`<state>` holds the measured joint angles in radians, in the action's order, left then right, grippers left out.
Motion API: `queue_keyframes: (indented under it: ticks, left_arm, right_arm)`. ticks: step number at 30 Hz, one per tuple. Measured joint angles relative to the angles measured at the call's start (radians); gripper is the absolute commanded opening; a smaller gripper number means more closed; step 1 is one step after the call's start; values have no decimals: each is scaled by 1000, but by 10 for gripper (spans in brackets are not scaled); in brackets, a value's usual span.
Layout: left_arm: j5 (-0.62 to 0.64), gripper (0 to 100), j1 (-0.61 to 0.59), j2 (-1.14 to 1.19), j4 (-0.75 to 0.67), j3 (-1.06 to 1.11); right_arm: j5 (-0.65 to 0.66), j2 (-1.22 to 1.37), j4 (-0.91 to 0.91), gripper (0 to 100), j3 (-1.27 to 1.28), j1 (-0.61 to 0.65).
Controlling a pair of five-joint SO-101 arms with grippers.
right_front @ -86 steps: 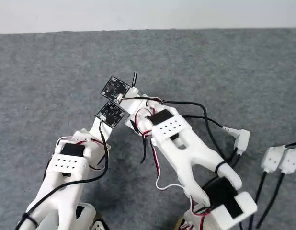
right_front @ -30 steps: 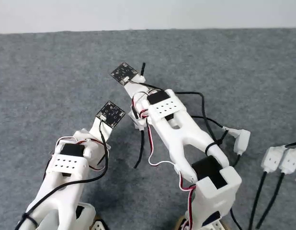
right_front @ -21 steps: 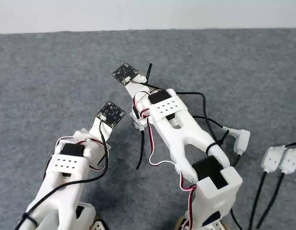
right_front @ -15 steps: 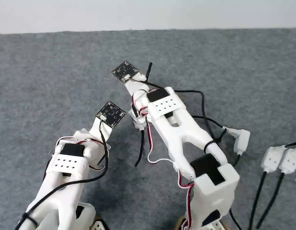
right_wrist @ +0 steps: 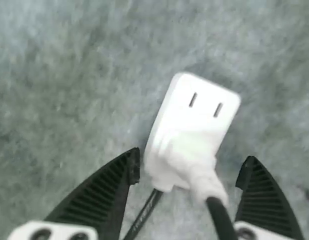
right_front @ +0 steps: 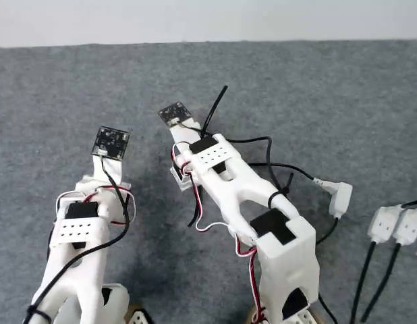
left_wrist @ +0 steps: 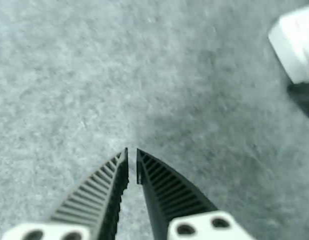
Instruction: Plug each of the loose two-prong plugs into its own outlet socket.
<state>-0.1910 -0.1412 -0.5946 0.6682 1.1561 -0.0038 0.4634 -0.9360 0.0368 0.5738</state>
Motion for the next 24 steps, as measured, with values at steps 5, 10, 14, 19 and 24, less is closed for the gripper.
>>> queue_keyframes:
  ticks: [5,10,14,19,24]
  left_arm:
    - [11,27,3,0,-14,0]
    - [11,27,2,0,-17,0]
    - [11,27,2,0,-17,0]
    - [11,25,2,0,-52,0]
    - [11,26,2,-40,-106,5]
  right_arm:
    - [0,80,-20,41,-109,-3]
    - [23,141,-121,7,-238,-40]
    - [6,146,-215,8,-281,-97]
    - [-3,25,-361,8,-282,-273]
    - [9,-173,-417,8,-215,-516]
